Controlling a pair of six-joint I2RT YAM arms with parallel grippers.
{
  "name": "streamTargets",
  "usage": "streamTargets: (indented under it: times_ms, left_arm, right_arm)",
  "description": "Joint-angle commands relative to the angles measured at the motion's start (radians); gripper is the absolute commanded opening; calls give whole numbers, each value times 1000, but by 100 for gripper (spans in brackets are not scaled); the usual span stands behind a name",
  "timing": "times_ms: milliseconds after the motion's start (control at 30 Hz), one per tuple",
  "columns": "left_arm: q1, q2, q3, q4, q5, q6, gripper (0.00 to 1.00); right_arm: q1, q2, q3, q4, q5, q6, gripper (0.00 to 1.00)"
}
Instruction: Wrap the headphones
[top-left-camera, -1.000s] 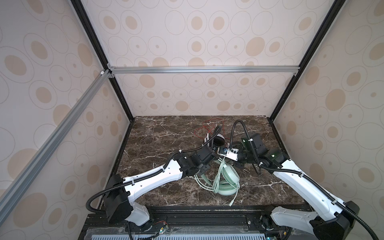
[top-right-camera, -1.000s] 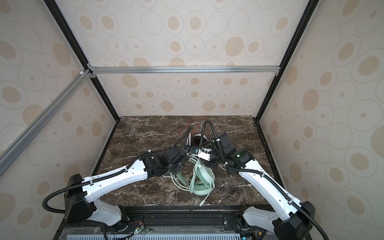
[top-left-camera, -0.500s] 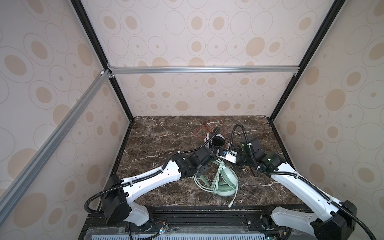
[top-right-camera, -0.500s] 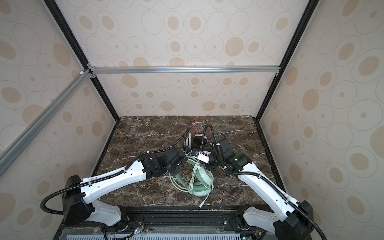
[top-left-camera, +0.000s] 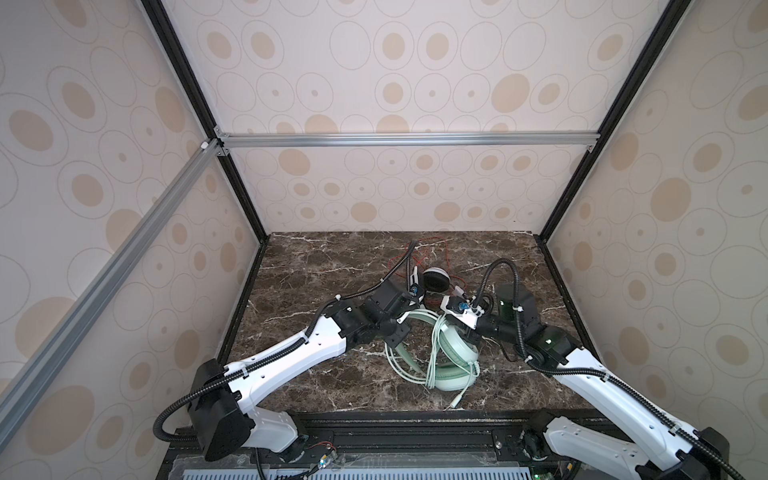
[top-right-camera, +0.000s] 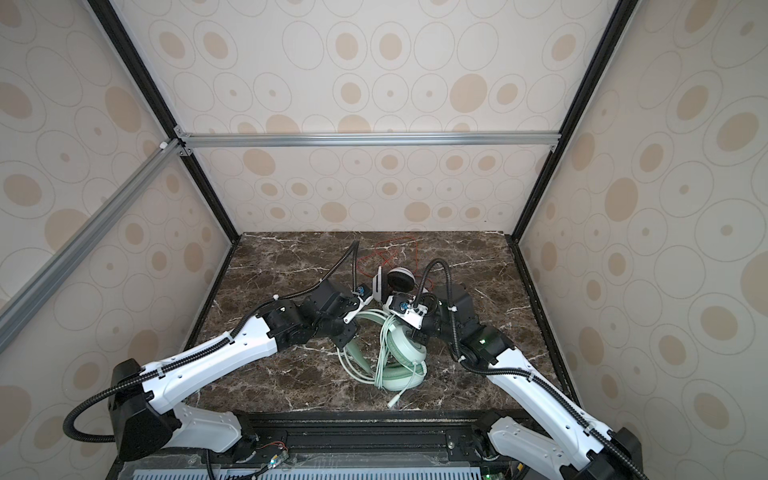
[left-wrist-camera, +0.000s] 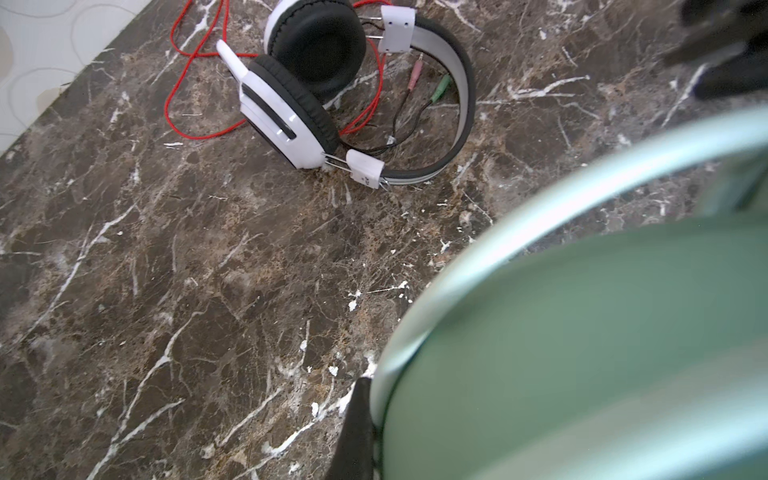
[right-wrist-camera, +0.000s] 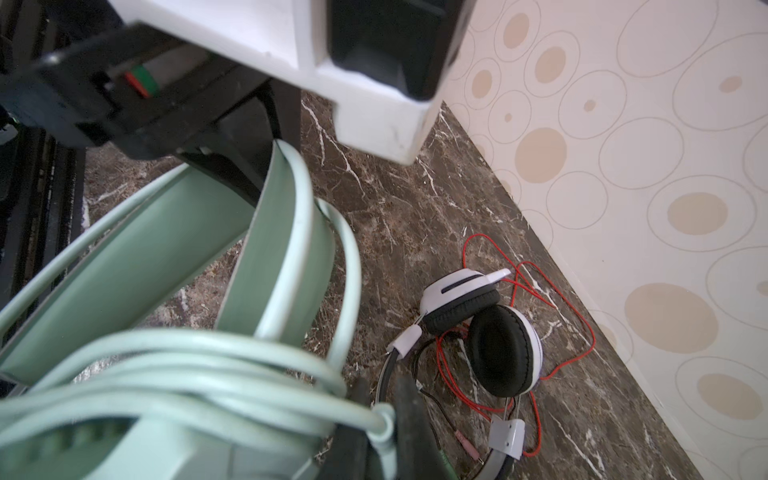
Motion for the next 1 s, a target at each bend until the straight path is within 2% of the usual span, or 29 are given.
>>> streamTargets:
  times_ms: [0, 367, 433, 533, 633, 800, 967]
  left_arm:
    - [-3, -65, 59, 75, 184, 1, 0]
    - [0, -47, 70, 62, 191, 2, 0]
    - [3, -44, 71, 59, 192, 0, 0]
    - [15, -40, 74, 54, 197, -4, 0]
    - [28, -33, 79, 45, 203, -1, 0]
    - [47, -13, 95, 31, 207, -4, 0]
    - [76, 16, 126, 18, 226, -24, 0]
  right_arm:
    - [-20, -10, -37, 38, -25, 20, 7]
    - [-20, 2, -84, 94, 52, 80, 7]
    - [-20, 0, -106, 133, 71, 105, 14]
    - [-21, -5, -143, 190, 103, 132, 20]
    - [-22, -5, -171, 229, 136, 148, 34]
    - [-23, 3, -189, 258, 162, 174, 39]
    - [-42, 38, -206, 310, 294, 293, 55]
